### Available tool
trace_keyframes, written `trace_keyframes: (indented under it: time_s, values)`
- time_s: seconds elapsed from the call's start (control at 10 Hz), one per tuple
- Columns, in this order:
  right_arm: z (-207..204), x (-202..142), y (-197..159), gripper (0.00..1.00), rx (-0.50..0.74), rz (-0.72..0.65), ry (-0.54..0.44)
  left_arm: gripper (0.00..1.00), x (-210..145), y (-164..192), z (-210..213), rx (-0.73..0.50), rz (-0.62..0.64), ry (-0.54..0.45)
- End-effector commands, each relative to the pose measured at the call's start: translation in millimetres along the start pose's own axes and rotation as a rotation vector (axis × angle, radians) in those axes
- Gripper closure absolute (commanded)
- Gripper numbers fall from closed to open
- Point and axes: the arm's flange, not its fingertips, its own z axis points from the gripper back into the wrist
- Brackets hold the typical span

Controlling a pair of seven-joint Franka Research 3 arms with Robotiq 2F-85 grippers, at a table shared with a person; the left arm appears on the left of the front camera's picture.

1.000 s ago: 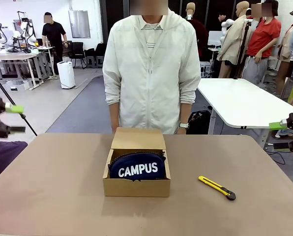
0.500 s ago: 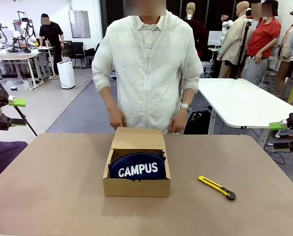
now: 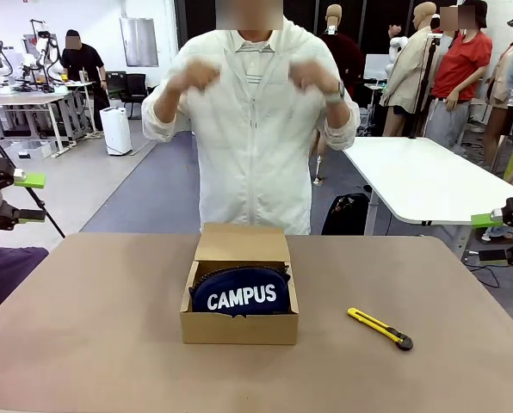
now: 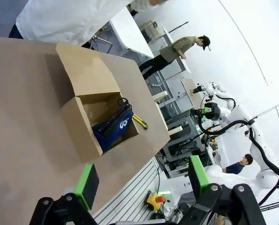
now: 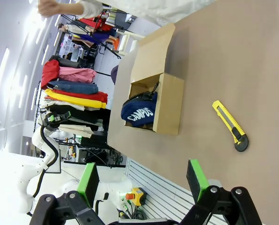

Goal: Pack the items into the box.
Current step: Close the Mailer Box.

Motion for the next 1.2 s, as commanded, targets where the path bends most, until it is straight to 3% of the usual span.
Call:
trace_keyframes:
  time_s: [0.0, 1.1]
  values:
    - [1.7, 1.4, 2.1, 0.00, -0.001, 0.000, 0.005, 0.00, -1.0, -0.7, 1.7, -0.007, 0.000, 0.009]
    - [1.7, 1.4, 2.1, 0.00, -0.001, 0.000, 0.005, 0.00, -0.1, -0.1, -0.2, -0.001, 0.000, 0.001]
